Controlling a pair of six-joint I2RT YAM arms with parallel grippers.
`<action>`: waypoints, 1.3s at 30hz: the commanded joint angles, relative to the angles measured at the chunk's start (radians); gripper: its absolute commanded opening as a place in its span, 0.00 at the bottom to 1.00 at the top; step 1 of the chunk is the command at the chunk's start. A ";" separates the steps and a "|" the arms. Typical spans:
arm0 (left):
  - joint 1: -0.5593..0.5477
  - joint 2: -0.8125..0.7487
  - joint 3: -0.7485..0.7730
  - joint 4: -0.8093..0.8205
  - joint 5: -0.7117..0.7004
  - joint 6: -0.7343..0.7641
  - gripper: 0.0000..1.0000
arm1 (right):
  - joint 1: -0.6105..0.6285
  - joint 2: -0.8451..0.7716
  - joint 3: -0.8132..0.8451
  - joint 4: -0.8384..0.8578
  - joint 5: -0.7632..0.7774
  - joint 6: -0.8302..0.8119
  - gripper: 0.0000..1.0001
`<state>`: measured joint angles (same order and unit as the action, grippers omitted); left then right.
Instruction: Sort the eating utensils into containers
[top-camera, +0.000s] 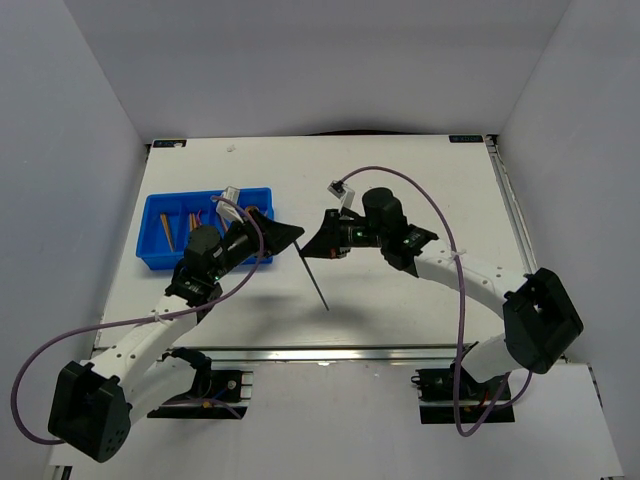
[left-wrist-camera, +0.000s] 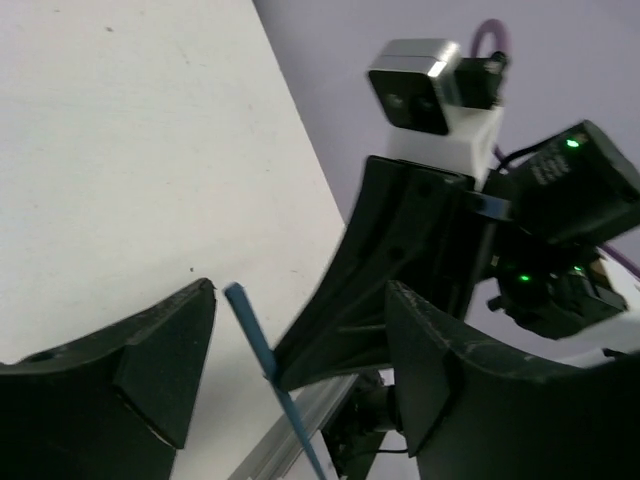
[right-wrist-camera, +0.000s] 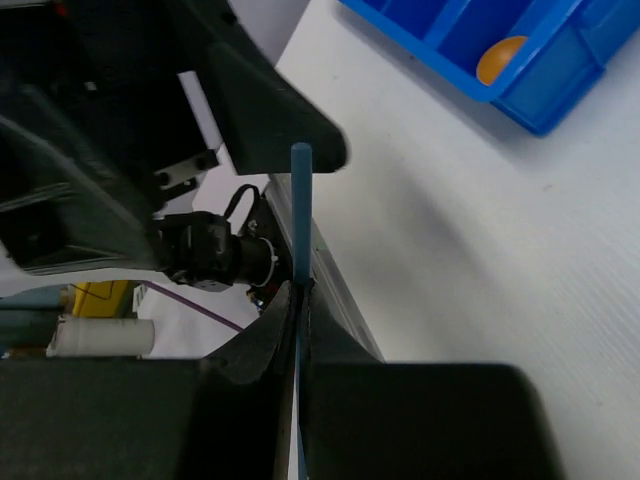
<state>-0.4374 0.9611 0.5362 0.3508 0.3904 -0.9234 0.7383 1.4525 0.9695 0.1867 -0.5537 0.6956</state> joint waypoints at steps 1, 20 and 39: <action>-0.009 -0.010 0.025 -0.056 -0.061 0.017 0.76 | 0.013 -0.027 0.055 0.079 -0.025 0.035 0.00; -0.021 -0.004 0.030 -0.070 -0.036 0.014 0.00 | 0.059 0.005 0.143 0.073 0.011 0.032 0.00; 0.434 0.436 0.783 -1.004 -0.901 0.669 0.00 | -0.033 -0.383 -0.051 -0.470 0.508 -0.171 0.80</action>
<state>-0.0422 1.3376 1.2633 -0.5274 -0.4664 -0.3130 0.7071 1.1252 0.9409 -0.1822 -0.1337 0.5812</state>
